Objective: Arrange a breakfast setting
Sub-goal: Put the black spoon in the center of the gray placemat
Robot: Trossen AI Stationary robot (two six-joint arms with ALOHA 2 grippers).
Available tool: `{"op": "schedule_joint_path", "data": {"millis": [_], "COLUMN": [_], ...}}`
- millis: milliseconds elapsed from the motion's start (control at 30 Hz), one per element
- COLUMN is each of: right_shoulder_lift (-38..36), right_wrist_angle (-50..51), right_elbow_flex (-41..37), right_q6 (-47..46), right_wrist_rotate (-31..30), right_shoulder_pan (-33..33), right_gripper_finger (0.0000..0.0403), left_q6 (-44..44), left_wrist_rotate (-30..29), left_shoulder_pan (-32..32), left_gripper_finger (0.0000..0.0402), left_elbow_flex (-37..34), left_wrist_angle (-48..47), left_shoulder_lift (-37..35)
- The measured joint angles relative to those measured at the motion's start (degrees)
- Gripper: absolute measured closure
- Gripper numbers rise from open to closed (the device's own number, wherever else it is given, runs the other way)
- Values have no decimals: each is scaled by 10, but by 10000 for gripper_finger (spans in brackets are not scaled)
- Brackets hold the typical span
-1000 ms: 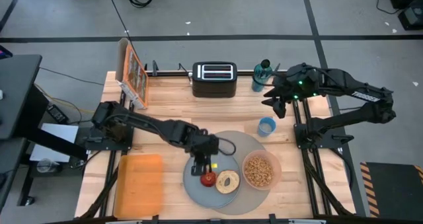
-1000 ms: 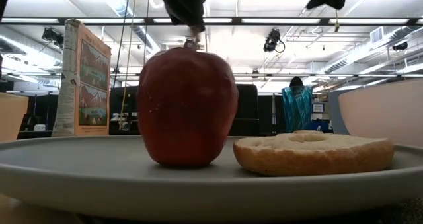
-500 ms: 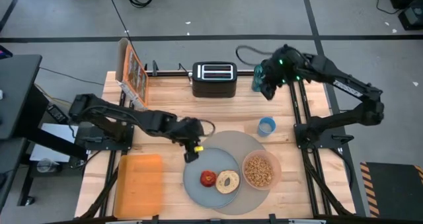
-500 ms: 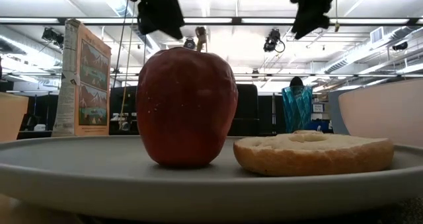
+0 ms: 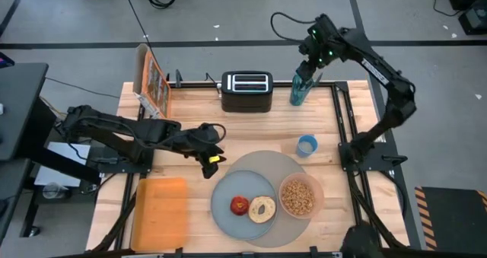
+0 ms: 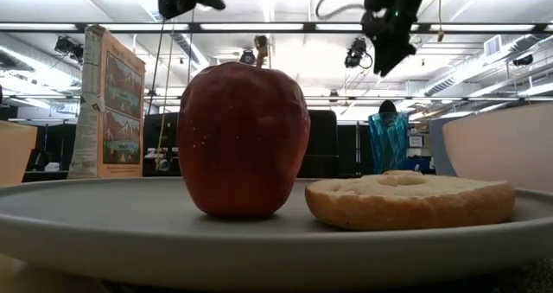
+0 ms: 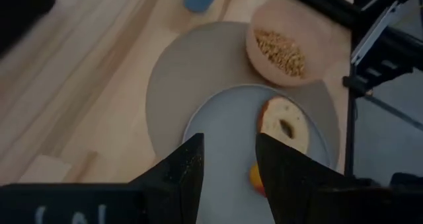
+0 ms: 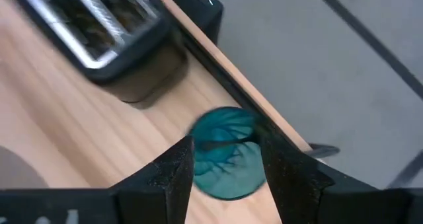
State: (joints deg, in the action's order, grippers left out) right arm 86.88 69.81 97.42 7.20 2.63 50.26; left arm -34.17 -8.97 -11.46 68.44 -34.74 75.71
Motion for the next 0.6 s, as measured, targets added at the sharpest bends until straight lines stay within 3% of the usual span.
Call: {"op": "schedule_joint_path", "data": {"millis": [433, 600], "right_shoulder_lift": [73, 96], "right_wrist_angle": [39, 38], "right_elbow_flex": [20, 20], "right_q6": [67, 82], "right_wrist_rotate": [23, 12], "right_shoulder_pan": [67, 76], "right_gripper_finger": [161, 158], "left_q6": [6, 21], "left_wrist_rotate": [3, 2], "left_shoulder_pan": [-7, -6], "left_gripper_finger": [258, 258], "left_elbow_flex": [0, 1], "left_wrist_angle": [-14, -16], "left_shoulder_lift": [-15, -17]}}
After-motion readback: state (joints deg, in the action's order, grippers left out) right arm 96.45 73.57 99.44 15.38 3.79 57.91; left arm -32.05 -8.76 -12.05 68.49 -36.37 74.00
